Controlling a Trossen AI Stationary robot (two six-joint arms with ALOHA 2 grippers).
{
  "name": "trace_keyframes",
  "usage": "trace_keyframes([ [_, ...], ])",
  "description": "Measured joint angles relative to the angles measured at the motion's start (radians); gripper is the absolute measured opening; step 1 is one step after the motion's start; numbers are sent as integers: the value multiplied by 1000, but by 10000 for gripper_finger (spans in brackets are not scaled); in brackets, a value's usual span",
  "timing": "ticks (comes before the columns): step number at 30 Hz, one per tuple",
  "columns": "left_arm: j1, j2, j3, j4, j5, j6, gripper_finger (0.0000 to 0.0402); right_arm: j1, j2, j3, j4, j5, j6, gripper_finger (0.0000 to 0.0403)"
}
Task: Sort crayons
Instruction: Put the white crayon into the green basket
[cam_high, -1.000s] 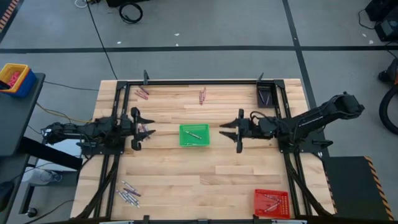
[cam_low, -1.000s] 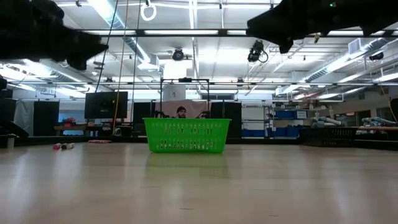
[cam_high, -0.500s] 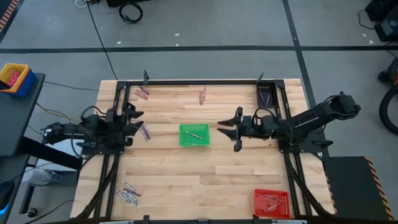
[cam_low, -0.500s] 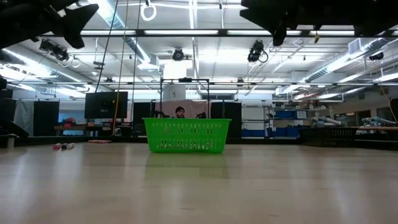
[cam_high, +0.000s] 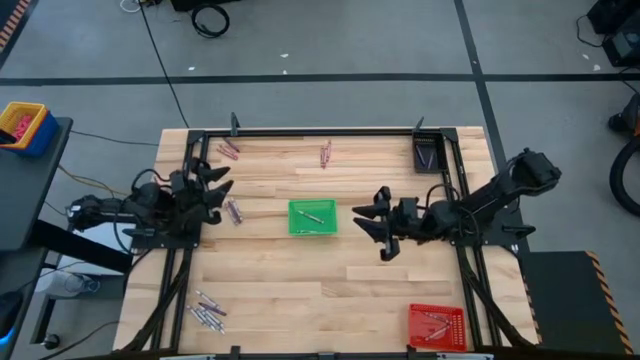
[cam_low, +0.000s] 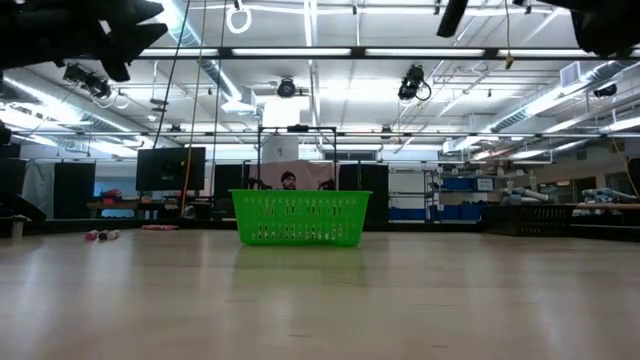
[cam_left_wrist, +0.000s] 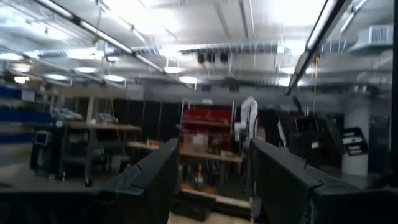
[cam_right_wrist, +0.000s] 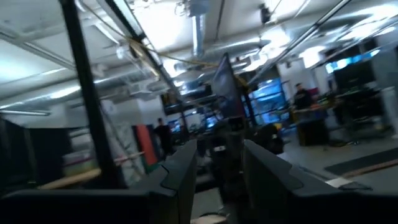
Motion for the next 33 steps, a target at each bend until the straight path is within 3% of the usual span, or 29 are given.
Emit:
trace_keyframes([
  [4,-6,102,100,-151,-25,-21,208,4,78,96,-1,27,-62,130],
  [9,-5,244,160,-269,-171,-126,208,4,169,208,-4,30,-155,130],
  [16,-5,366,174,-417,-283,-460,208,4,218,288,-11,30,-309,130],
  [20,-6,426,247,-633,-285,-659,201,5,201,289,-13,30,-331,130],
  [28,-43,578,476,-1005,-228,-810,184,6,169,290,-5,30,-315,130],
  [33,-73,656,514,-1226,-224,-960,183,18,169,291,-5,30,-269,130],
])
